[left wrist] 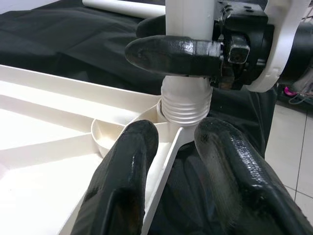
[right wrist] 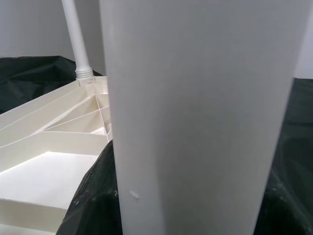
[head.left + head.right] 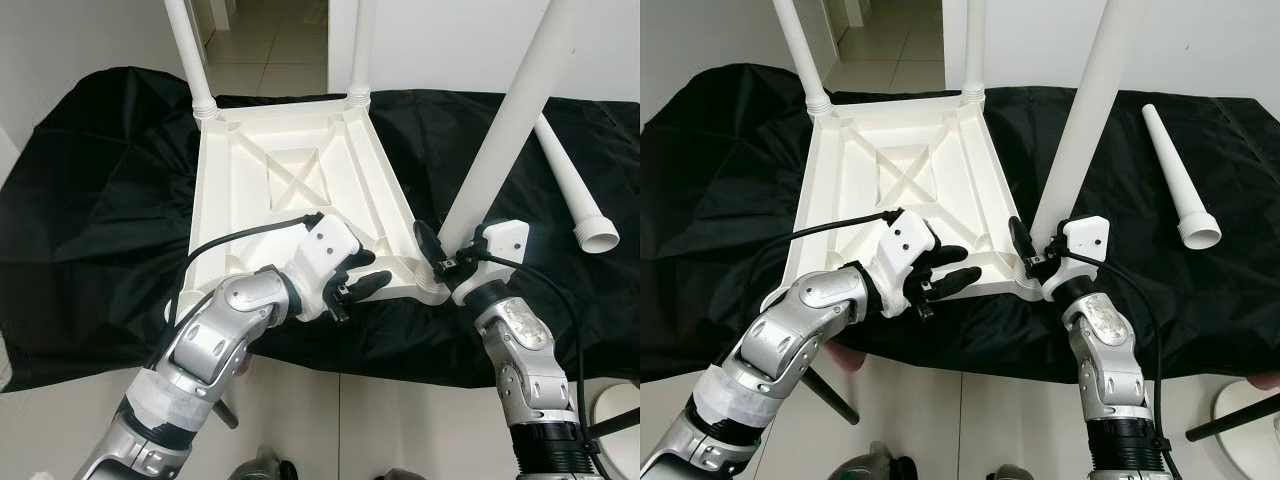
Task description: Building children table
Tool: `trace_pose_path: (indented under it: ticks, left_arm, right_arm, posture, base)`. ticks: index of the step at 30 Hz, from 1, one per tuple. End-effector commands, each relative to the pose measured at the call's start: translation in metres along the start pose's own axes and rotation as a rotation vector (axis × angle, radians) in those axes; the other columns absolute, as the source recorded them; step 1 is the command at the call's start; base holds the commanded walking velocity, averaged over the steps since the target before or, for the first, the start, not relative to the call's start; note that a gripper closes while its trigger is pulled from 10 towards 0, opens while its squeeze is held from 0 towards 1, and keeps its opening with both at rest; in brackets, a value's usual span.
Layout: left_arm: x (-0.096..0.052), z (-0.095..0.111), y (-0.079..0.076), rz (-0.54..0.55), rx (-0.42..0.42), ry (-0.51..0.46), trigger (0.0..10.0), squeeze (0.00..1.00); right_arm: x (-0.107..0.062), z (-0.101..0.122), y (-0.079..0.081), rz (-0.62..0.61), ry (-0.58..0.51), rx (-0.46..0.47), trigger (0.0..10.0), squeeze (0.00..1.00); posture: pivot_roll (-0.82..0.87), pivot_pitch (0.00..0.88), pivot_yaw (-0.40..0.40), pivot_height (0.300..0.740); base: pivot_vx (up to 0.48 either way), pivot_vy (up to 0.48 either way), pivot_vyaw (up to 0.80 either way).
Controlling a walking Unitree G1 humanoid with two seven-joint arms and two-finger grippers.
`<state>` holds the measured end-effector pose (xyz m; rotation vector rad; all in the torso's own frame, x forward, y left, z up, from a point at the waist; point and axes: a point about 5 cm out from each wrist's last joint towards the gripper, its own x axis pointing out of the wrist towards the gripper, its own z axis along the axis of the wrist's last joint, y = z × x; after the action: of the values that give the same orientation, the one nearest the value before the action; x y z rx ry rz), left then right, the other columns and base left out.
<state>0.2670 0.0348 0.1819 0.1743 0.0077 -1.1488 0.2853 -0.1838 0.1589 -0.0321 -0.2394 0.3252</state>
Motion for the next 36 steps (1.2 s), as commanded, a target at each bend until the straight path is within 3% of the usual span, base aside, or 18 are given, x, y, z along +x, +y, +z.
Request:
trace_pose_path:
  ticks: [1,18,30,36]
  left_arm:
    - [0.001,-0.003,-0.003,0.008,-0.007,0.012,10.0,0.0]
    - [0.013,-0.021,-0.005,0.108,-0.031,0.028,10.0,0.0]
    - [0.01,-0.019,0.001,0.139,-0.035,0.023,10.0,0.0]
    - [0.011,-0.016,0.002,0.142,-0.032,0.009,10.0,0.0]
  right_arm:
    - [-0.003,-0.016,-0.001,0.004,0.068,-0.015,10.0,0.0]
    - [0.006,-0.02,-0.002,0.071,0.079,-0.117,10.0,0.0]
    - [-0.002,-0.025,0.0,0.151,0.072,-0.173,10.0,0.0]
    - [-0.005,-0.032,0.0,0.129,0.098,-0.071,10.0,0.0]
  posture:
    - [-0.04,0.014,0.075,0.74]
    - [-0.05,0.012,0.074,0.74]
    - [-0.05,0.012,0.075,0.74]
    - [-0.06,0.016,0.079,0.74]
  base:
    - [0.0,0.0,0.0]
    - [0.0,0.0,0.0]
    - [0.0,0.0,0.0]
    - [0.0,0.0,0.0]
